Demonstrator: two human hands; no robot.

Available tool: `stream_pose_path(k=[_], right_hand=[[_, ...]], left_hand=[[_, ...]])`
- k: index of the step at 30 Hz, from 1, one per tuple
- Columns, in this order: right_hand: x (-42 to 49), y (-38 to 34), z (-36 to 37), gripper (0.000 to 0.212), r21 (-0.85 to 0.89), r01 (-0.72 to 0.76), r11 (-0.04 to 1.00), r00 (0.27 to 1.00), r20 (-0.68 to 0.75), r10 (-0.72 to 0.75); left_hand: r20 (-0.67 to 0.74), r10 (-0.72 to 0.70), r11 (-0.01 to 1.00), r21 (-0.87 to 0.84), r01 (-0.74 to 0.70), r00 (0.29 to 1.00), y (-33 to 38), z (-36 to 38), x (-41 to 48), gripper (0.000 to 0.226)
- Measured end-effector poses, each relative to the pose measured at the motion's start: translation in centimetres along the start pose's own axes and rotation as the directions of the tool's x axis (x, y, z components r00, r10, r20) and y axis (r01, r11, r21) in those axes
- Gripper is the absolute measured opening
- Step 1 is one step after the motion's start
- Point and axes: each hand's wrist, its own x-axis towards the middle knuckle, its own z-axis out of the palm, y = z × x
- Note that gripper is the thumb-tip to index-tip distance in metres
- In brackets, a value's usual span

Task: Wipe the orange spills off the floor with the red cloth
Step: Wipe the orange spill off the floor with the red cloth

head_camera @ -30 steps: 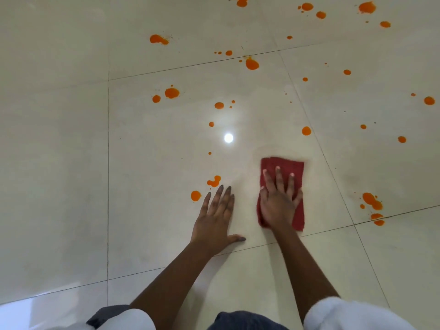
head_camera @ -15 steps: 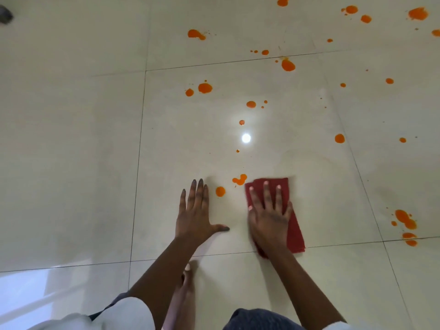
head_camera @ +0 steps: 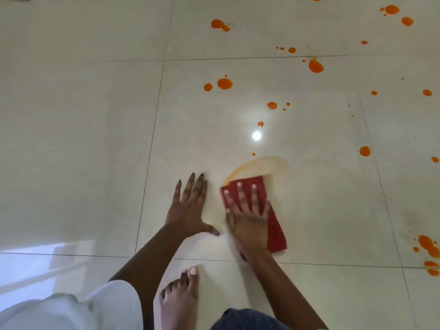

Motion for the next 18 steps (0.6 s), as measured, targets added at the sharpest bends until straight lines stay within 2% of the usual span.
stream_pose_path(k=[2,3,5,7,9,10,13,15,16,18], right_hand=[[2.4,-1.7,-0.2,0.051,-0.005,0.162,0.987,0.986,-0.033,-0.162],[4.6,-1.4,-0.8,0.051,-0.014,0.180,0.984,0.983,-0.020,-0.180],[8.5,1.2,-2.3,0.051,-0.068,0.073,0.995,0.997,0.018,-0.072],[9.3,4.8,-3.3,0.052,-0.052,-0.131,0.990,0.991,-0.006,0.131],[8.4,4.0,-2.0,0.053,-0.006,-0.211,0.977,0.977,-0.024,0.211],[6.0,3.0,-1.6,0.053,-0.011,-0.222,0.975,0.974,-0.054,0.221],[1.4,-1.7,0.1,0.053,-0.020,0.028,0.999,1.000,-0.001,-0.028],[4.3,-2.7,-0.5,0.051,-0.017,0.194,0.981,0.981,0.010,-0.194],[6.9,-2.4,-1.1,0.051,-0.030,0.222,0.974,0.975,0.025,-0.222],[11.5,-0.1,-2.4,0.051,-0.089,0.133,0.987,0.990,0.051,-0.129]], left_hand=[[0.024,0.010,1.000,0.022,-0.011,1.000,-0.1,-0.1,0.1,0.137],[0.023,0.013,1.000,0.026,-0.014,1.000,0.0,-0.2,0.1,0.137],[0.010,0.025,1.000,0.015,-0.025,1.000,0.2,-0.4,0.1,0.138],[-0.009,0.025,1.000,0.006,-0.025,1.000,0.5,-0.7,0.3,0.138],[0.001,-0.058,0.997,-0.058,0.058,0.998,-1.1,-0.1,0.9,0.138],[-0.005,-0.050,0.997,-0.058,0.050,0.999,-1.0,-0.2,1.1,0.138],[0.007,-0.029,0.999,-0.031,0.030,1.000,-0.8,-0.6,1.3,0.136],[-0.003,-0.033,0.999,-0.033,0.033,0.999,-0.8,-0.7,1.4,0.134],[-0.006,-0.034,0.999,-0.026,0.034,0.999,-0.8,-0.7,1.3,0.135],[-0.006,-0.035,0.999,-0.011,0.035,0.999,-0.9,-0.8,1.2,0.138]])
